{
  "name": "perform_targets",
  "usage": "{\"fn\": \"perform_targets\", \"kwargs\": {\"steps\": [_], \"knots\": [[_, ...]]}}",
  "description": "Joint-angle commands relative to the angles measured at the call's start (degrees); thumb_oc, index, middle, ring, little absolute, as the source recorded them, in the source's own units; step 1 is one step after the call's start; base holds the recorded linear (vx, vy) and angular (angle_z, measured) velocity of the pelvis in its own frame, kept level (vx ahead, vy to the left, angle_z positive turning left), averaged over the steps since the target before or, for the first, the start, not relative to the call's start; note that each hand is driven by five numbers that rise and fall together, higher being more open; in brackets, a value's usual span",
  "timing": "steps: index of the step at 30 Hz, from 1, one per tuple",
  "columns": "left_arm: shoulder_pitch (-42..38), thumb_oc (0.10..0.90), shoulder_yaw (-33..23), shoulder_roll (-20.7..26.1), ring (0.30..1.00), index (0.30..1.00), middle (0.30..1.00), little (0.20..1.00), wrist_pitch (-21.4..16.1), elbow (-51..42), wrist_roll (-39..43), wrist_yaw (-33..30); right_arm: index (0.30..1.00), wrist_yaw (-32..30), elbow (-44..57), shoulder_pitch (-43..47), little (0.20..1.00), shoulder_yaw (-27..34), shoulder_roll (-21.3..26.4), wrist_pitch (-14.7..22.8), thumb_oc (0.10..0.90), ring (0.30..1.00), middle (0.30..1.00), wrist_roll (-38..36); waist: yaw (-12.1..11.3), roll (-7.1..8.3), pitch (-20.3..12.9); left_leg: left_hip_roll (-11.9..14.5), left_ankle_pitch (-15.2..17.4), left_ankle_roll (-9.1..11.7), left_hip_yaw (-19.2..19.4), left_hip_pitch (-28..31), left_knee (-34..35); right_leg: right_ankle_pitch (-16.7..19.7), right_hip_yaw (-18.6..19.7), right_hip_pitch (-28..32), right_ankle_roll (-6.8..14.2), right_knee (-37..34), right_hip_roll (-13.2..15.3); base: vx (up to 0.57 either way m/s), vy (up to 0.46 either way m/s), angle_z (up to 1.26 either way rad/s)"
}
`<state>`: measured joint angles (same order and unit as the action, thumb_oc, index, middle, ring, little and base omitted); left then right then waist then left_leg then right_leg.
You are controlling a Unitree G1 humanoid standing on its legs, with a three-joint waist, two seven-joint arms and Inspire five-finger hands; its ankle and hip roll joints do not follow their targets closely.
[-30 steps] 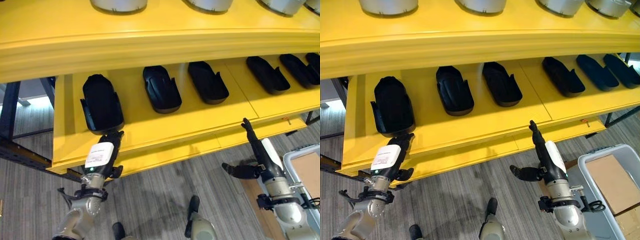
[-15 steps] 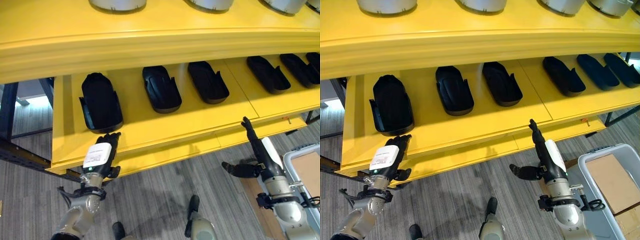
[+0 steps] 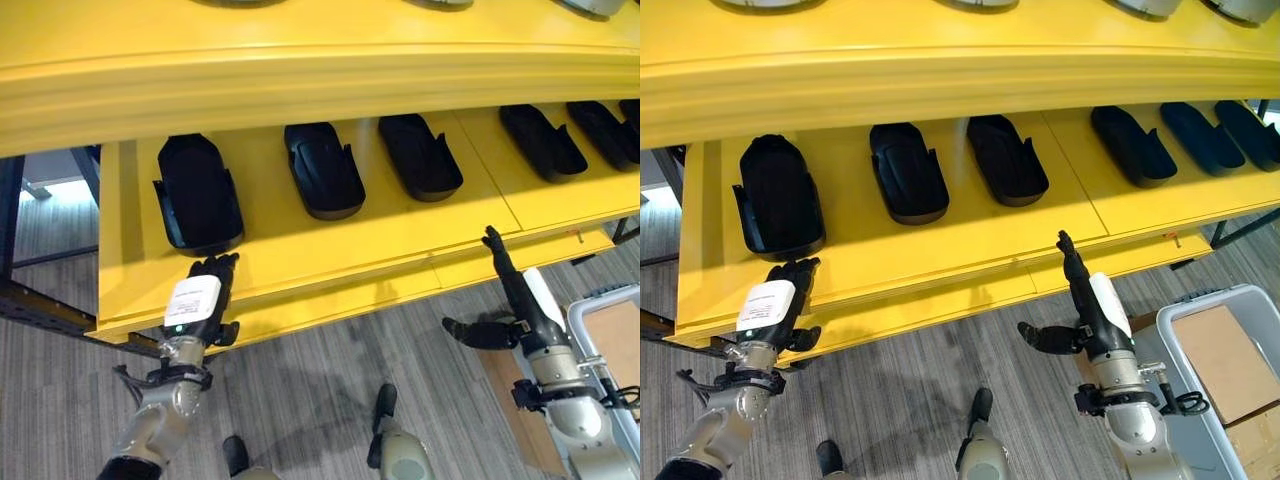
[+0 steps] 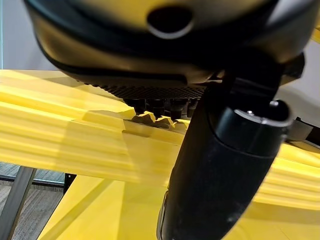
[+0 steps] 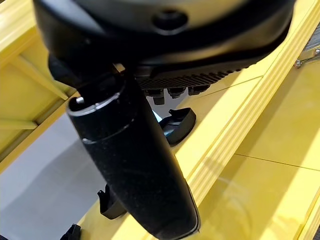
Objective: Move parts from the plastic box to the shelf.
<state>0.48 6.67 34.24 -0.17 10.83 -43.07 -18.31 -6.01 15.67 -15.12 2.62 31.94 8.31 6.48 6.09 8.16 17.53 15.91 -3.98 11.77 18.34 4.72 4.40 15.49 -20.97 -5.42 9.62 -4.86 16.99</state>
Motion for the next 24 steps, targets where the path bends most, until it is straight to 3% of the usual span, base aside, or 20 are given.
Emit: {"fn": "perform_targets", "kwargs": {"steps": [1,24], "knots": [[-6.4,0.900,-3.5,6.0,1.000,1.000,1.000,1.000,-0.3,2.4,0.6,-2.0,1.000,-2.2,6.2,5.9,1.000,3.5,1.4,4.0,0.900,1.000,1.000,-2.1,0.9,3.02,0.3,-0.5,2.6,-2.9,-0.2,-2.2,-4.6,-7.5,-2.1,4.6,4.1,8.9,5.3,0.00,0.000,0.00],[-7.8,0.900,-4.1,8.5,1.000,1.000,1.000,1.000,0.7,6.4,0.9,-2.8,1.000,-2.2,6.6,5.1,1.000,3.9,2.0,4.5,0.900,1.000,1.000,-1.9,1.3,3.56,1.4,-0.6,3.7,-3.0,-0.2,-3.4,-7.0,-7.7,-1.2,3.7,4.0,9.5,5.8,0.00,0.000,0.00]]}}
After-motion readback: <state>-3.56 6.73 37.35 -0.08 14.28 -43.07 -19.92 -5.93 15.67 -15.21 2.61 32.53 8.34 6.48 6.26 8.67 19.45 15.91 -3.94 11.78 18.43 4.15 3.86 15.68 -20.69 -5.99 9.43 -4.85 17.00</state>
